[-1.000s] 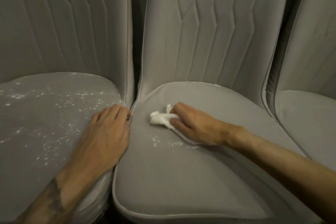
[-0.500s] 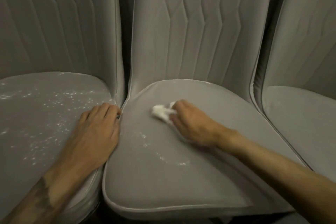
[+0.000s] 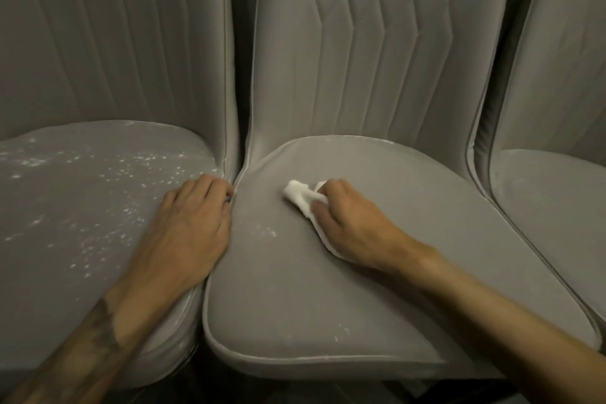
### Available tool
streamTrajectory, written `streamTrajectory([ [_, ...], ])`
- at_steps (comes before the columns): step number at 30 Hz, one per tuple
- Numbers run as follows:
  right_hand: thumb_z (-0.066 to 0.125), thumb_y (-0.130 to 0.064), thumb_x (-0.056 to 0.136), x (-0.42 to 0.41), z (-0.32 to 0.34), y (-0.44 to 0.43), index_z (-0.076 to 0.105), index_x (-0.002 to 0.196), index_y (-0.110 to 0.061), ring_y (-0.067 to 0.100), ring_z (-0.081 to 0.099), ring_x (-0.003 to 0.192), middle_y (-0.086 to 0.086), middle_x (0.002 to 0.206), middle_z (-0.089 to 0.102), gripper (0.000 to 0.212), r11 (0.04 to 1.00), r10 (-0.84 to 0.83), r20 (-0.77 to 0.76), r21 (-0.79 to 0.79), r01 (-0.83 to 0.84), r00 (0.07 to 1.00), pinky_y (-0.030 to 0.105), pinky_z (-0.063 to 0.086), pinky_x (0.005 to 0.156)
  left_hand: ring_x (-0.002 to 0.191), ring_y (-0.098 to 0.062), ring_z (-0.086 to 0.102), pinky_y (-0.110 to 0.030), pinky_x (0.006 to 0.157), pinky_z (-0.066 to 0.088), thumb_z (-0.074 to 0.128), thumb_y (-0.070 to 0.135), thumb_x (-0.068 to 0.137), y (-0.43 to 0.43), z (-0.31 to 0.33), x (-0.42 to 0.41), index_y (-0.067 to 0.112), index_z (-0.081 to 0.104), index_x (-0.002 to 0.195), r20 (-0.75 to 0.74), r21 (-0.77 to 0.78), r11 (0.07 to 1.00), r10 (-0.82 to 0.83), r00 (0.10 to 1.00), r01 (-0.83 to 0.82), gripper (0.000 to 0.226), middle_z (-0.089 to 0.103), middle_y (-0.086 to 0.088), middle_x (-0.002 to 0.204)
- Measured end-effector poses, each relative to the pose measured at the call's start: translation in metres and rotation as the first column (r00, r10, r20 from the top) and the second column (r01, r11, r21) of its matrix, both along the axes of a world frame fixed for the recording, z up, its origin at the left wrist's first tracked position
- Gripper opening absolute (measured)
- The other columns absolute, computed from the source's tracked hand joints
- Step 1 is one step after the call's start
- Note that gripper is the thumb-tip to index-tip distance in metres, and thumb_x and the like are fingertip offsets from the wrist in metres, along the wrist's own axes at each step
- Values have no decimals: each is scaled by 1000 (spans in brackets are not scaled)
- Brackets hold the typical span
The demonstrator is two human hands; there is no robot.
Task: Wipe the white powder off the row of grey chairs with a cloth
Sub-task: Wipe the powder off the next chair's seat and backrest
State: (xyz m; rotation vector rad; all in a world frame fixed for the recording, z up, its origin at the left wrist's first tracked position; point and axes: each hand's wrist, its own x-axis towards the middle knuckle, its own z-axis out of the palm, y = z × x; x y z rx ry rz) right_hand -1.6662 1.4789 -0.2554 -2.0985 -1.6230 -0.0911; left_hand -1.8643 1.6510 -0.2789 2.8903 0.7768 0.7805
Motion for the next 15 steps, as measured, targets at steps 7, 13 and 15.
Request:
streamTrajectory([
  [7, 42, -34, 105, -54, 7, -1, 48, 108, -15, 12, 45, 89, -1, 105, 49, 21, 913, 408, 63, -26, -407, 911, 17, 32, 83, 94, -23, 53, -35, 82, 33, 44, 23, 100, 7, -3, -1, 26, 56, 102, 55, -93, 996, -13, 998, 18, 13, 56, 3, 99],
  [13, 42, -28, 104, 13, 0, 96, 51, 109, -3, 38, 53, 101, 22, 114, 55, 27, 995, -9, 30, -96, 12, 1000, 40, 35, 87, 100, -19, 53, -34, 88, 35, 53, 14, 104, 3, -1, -2, 24, 60, 107, 90, -125, 992, -10, 996, 22, 13, 58, 6, 104],
  [15, 44, -27, 103, -4, -1, 99, 51, 110, -3, 36, 52, 100, 21, 113, 55, 25, 996, 38, 59, -78, -33, 998, 39, 34, 87, 100, -22, 55, -37, 88, 38, 49, 15, 103, 5, -2, -2, 22, 60, 108, 108, -131, 991, -8, 994, 22, 14, 59, 3, 104],
])
